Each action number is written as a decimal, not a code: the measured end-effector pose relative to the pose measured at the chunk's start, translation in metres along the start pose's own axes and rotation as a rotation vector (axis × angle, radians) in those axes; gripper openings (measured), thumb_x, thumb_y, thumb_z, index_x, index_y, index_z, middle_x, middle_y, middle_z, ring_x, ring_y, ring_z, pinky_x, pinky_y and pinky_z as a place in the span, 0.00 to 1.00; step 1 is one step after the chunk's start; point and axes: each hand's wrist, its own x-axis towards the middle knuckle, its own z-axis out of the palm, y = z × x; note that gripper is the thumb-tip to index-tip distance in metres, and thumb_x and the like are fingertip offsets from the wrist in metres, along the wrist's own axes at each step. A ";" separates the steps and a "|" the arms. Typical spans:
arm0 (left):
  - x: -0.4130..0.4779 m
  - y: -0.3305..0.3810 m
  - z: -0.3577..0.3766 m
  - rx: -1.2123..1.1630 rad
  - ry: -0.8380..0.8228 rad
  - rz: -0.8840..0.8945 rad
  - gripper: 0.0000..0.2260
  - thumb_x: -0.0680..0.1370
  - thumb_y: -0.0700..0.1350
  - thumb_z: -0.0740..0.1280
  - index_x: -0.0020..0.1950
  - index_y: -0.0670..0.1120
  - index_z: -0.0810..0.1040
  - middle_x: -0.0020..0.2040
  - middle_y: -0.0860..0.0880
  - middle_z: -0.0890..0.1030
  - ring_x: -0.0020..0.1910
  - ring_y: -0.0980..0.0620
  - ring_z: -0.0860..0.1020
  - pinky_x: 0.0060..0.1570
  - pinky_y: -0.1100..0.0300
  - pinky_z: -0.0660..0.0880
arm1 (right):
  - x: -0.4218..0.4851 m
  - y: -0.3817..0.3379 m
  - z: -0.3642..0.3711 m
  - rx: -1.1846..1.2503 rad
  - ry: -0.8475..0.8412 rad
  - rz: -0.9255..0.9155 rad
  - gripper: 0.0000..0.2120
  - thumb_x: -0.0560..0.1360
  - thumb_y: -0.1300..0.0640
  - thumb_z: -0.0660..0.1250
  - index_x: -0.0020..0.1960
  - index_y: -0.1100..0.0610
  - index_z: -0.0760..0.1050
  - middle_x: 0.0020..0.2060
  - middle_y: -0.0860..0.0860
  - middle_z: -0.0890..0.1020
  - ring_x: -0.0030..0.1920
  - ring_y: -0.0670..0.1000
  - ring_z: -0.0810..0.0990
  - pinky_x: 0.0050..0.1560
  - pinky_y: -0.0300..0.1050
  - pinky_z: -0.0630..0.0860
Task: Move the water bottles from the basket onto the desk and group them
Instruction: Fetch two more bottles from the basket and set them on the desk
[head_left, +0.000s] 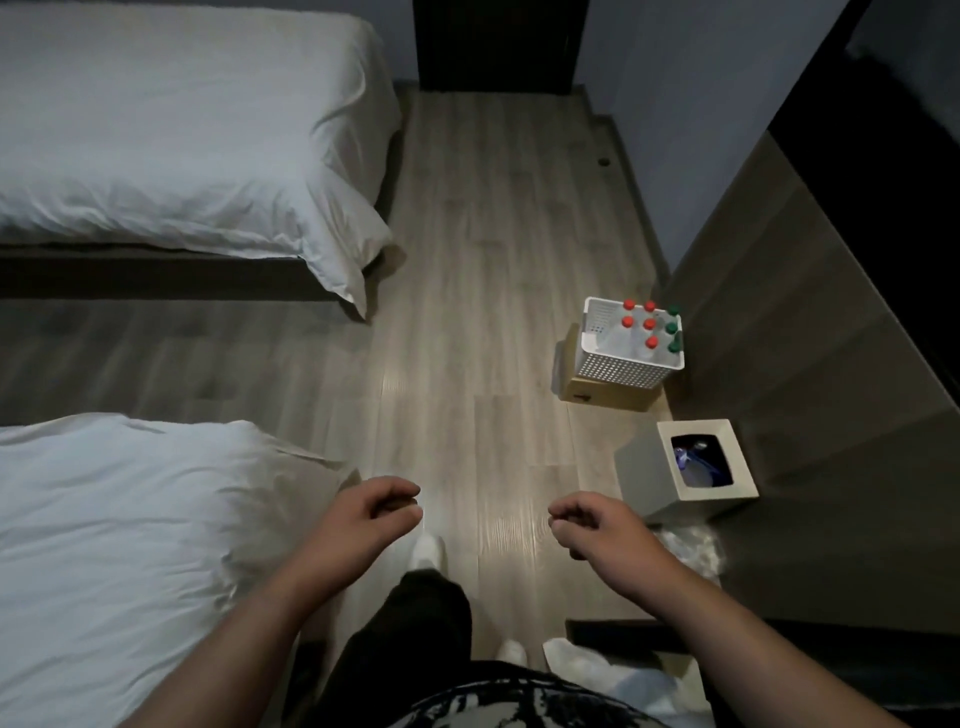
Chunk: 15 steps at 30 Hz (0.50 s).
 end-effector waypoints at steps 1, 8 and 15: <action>0.015 0.006 -0.004 -0.002 -0.006 0.001 0.15 0.68 0.50 0.71 0.54 0.50 0.81 0.50 0.49 0.84 0.50 0.59 0.82 0.55 0.64 0.75 | 0.013 -0.005 -0.002 0.004 0.002 0.005 0.05 0.73 0.59 0.70 0.46 0.50 0.81 0.42 0.48 0.83 0.42 0.46 0.80 0.51 0.47 0.77; 0.139 0.043 -0.053 0.023 -0.079 0.011 0.17 0.64 0.56 0.71 0.51 0.53 0.82 0.47 0.50 0.85 0.48 0.58 0.82 0.56 0.59 0.76 | 0.127 -0.079 -0.024 -0.019 0.047 -0.003 0.05 0.74 0.58 0.69 0.49 0.50 0.80 0.43 0.46 0.82 0.44 0.43 0.80 0.49 0.40 0.75; 0.270 0.117 -0.089 0.115 -0.236 0.069 0.11 0.70 0.50 0.71 0.51 0.52 0.81 0.46 0.49 0.84 0.45 0.58 0.82 0.50 0.65 0.75 | 0.205 -0.132 -0.054 0.089 0.187 0.084 0.06 0.75 0.61 0.70 0.50 0.54 0.80 0.44 0.50 0.83 0.46 0.48 0.81 0.52 0.44 0.76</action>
